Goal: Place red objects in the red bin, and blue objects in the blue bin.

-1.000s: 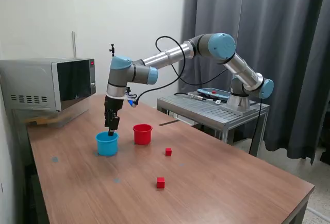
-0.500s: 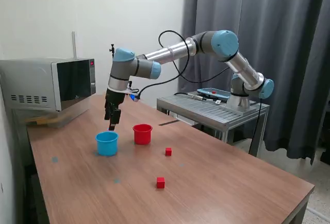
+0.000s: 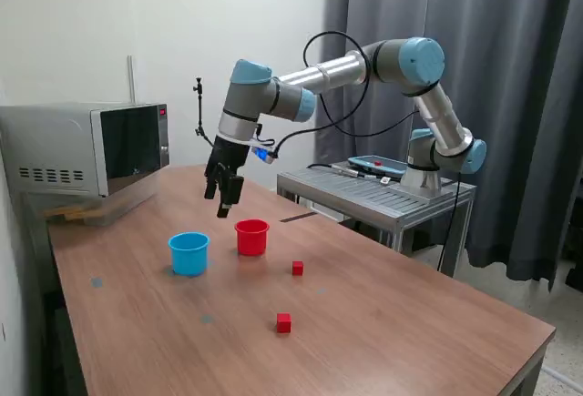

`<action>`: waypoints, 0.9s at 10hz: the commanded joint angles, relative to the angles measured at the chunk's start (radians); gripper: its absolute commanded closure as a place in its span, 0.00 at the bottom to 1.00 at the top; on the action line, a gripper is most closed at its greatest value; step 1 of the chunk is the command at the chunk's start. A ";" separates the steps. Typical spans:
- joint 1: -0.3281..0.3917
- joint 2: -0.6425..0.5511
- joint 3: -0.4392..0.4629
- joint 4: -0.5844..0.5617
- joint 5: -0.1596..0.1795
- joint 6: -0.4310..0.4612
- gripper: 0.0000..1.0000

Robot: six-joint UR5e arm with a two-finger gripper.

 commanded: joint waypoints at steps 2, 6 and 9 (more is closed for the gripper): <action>0.107 -0.015 0.032 0.000 0.041 0.032 0.00; 0.163 -0.019 0.040 0.000 0.118 0.075 0.00; 0.187 -0.020 0.060 0.000 0.161 0.125 0.00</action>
